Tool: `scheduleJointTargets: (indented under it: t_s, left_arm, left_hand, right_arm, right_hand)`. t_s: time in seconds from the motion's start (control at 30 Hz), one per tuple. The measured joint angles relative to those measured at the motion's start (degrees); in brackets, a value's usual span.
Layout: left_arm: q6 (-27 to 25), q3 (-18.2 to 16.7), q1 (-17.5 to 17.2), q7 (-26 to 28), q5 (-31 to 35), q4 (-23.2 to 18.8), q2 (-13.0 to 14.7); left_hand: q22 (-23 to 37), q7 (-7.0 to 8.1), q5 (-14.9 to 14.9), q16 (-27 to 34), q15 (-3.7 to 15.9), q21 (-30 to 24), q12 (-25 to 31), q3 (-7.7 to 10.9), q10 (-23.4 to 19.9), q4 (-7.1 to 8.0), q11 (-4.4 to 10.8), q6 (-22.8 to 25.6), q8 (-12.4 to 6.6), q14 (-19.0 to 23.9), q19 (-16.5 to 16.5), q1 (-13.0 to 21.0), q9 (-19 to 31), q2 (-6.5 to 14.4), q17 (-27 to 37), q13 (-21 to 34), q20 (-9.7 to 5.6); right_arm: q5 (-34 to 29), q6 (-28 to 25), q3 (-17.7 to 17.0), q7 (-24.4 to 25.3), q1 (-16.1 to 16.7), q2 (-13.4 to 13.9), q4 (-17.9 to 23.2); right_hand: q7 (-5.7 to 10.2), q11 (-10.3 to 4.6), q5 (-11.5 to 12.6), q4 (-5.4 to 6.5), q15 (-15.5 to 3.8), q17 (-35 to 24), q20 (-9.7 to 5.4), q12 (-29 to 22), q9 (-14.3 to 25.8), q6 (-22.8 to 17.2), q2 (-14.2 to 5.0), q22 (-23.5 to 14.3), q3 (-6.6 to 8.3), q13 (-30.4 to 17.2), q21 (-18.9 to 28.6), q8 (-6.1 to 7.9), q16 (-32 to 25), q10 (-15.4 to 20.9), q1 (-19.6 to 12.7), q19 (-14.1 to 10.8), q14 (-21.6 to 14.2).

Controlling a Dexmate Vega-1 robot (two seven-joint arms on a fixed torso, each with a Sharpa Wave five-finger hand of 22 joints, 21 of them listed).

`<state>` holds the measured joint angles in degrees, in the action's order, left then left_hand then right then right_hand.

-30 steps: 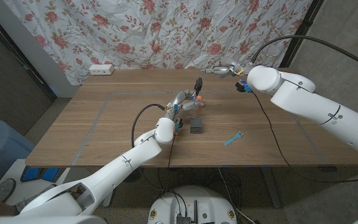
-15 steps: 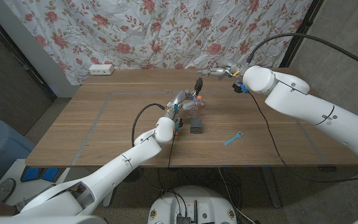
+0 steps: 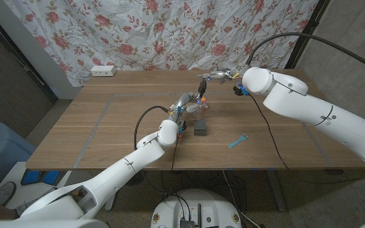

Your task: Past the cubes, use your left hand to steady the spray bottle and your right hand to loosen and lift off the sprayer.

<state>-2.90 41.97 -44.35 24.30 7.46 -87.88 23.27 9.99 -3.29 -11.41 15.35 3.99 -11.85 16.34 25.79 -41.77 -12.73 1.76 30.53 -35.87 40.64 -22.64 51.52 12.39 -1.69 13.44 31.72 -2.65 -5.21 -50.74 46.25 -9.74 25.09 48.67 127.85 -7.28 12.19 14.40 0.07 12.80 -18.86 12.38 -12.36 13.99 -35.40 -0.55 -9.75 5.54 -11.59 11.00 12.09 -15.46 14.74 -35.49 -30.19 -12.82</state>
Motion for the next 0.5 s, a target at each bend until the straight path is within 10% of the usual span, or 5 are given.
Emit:
scheduleJointTargets:
  t_s: [0.5]
  left_arm:
    - [-0.6,-0.1,-0.2,0.0,-0.2,-0.4,0.0]
  left_hand:
    - [0.0,0.0,0.0,0.0,0.0,0.0,0.0,0.24,-0.2,-0.24,-0.21,0.0,0.22,0.0,0.0,0.0,0.0,0.0,0.0,0.0,0.0]
  right_arm:
    - [-0.9,-3.2,2.8,-1.5,-2.2,-0.9,0.0]
  right_hand:
    - [-0.69,0.02,0.0,-0.57,-0.32,0.0,-0.2,0.0,0.0,1.1,-0.6,0.0,0.11,-0.3,0.0,-0.01,0.0,0.0,0.6,-0.2,-0.3]
